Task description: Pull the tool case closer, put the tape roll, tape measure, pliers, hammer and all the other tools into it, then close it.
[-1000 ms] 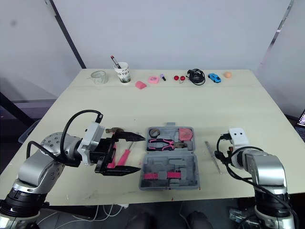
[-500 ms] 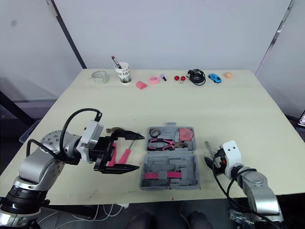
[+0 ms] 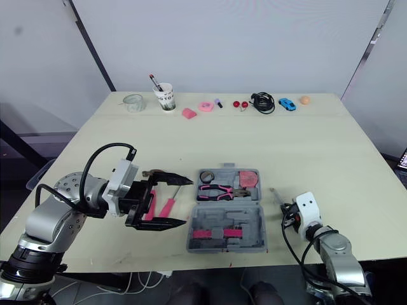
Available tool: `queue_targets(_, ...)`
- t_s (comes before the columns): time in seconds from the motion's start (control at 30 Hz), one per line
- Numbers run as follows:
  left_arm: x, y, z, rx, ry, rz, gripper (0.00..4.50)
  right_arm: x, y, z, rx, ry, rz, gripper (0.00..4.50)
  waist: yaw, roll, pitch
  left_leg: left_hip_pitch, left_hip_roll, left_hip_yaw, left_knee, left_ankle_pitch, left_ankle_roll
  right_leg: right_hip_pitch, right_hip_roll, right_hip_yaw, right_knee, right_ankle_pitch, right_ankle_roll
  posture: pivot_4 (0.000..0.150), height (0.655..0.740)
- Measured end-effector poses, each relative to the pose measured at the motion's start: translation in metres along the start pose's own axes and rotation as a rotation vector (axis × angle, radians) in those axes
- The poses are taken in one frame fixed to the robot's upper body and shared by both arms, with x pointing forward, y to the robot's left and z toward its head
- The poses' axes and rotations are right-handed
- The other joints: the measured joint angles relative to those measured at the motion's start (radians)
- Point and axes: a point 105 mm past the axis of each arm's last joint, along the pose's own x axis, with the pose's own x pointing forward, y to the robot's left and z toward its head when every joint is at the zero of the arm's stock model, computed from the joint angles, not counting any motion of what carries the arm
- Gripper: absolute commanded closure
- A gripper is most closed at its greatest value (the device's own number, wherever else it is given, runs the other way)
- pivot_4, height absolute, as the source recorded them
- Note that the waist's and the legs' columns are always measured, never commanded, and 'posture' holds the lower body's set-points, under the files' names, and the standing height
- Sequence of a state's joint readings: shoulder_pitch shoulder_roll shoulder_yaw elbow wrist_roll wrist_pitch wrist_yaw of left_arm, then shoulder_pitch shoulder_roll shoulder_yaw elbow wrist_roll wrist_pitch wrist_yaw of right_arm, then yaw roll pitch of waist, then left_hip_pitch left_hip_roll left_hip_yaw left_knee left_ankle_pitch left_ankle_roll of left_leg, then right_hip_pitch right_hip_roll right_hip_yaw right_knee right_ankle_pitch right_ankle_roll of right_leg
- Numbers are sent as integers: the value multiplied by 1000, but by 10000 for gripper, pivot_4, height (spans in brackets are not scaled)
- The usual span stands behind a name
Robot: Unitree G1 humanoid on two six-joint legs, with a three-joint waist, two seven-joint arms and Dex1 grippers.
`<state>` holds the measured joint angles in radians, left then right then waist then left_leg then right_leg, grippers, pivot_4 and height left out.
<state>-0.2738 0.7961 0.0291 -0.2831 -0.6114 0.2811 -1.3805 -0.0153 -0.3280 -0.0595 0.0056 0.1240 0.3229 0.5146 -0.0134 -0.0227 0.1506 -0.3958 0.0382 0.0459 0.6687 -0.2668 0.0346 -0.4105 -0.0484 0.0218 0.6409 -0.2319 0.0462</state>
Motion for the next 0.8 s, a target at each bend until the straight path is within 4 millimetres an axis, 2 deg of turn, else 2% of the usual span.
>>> queue_targets(0.3,0,0,-1,-9,2,1,0,-6,-10,5,-43,5,-12,44627,1,0,0,0,0,0,0,0,0,0,0,0,0,0,0,1500,7400)
queue_targets(0.43,0,0,-1,-12,1,2,0,-15,-16,22,-108,-22,13,44627,1,0,0,0,0,0,0,0,0,0,0,0,0,0,0,1500,7400)
queue_targets(0.53,0,0,-1,-18,-4,4,0,-26,-17,45,-196,-42,67,44627,1,0,0,0,0,0,0,0,0,0,0,0,0,0,0,1500,7400)
queue_targets(0.63,-4,3,-4,-65,-23,35,0,-30,-6,61,-265,-11,173,44627,0,0,0,0,0,0,0,0,0,0,0,0,0,0,0,1500,7400)
queue_targets(0.77,-14,6,-9,-95,-20,73,0,-29,13,71,-313,17,299,44627,-1,0,0,0,0,0,0,0,0,0,1,0,0,0,0,1500,7400)
queue_targets(0.8,-19,6,-13,-113,-10,82,0,-30,26,80,-352,29,380,44627,1,0,0,0,0,0,0,0,0,0,0,0,0,0,0,1500,7400)
